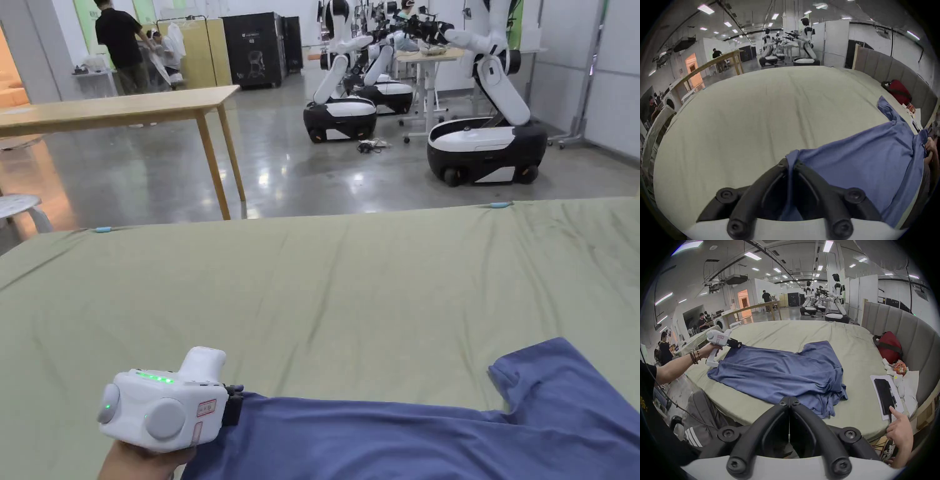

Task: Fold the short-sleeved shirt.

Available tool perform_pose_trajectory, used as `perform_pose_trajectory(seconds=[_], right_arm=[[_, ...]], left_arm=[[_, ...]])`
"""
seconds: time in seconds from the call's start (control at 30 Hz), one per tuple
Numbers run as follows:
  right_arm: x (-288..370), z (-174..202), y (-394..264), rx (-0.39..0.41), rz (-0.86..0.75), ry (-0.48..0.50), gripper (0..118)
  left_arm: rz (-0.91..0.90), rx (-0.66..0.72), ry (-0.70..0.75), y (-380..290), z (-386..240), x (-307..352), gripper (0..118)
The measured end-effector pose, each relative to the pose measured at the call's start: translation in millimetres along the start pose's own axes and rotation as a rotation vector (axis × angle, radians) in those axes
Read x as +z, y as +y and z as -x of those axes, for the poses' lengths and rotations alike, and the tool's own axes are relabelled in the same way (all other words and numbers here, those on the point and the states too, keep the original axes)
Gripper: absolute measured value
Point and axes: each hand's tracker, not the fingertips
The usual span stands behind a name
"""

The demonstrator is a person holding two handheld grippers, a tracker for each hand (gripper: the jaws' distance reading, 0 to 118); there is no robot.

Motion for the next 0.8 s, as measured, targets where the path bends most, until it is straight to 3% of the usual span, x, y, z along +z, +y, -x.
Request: perform_pose_trajectory(seconds=[0.17, 0.33, 0.53, 0.63, 0.67, 0.7, 0.73, 0.77, 0.8], right_arm=[[-2.1, -6.9, 18.1, 0.044, -0.026, 0.012, 1], [-37.6, -41.1, 72.5, 0.076, -0.072, -0.063, 1], [-154.4, -116.8, 127.4, 0.079, 0.058, -0.166, 1], [-215.4, -154.3, 138.3, 0.025, 0.171, -0.118, 1], [-233.5, -163.4, 139.6, -0.002, 0.199, -0.126, 12], [-249.0, -170.8, 140.6, -0.018, 0.236, -0.136, 38], [-261.5, -176.7, 140.4, -0.034, 0.252, -0.135, 87], [-274.3, -182.0, 140.3, -0.041, 0.28, -0.128, 87], [-285.3, -185.8, 139.0, -0.054, 0.303, -0.128, 98]], left_arm=[[0.001, 0.005, -0.003, 0.4, 1.3, 3.2, 2], [-0.026, 0.023, -0.008, -3.1, 1.4, 10.9, 2], [-0.031, 0.035, -0.019, -7.0, 1.7, 13.2, 2], [-0.045, 0.051, -0.015, -7.9, 2.8, 18.0, 2], [-0.048, 0.061, -0.018, -8.0, 3.8, 19.4, 2], [-0.05, 0.065, -0.017, -8.1, 3.7, 21.0, 2], [-0.055, 0.069, -0.015, -7.8, -0.2, 25.3, 2], [-0.056, 0.069, -0.016, -7.3, -1.4, 27.1, 2], [-0.057, 0.069, -0.016, -6.8, -2.3, 28.0, 2]])
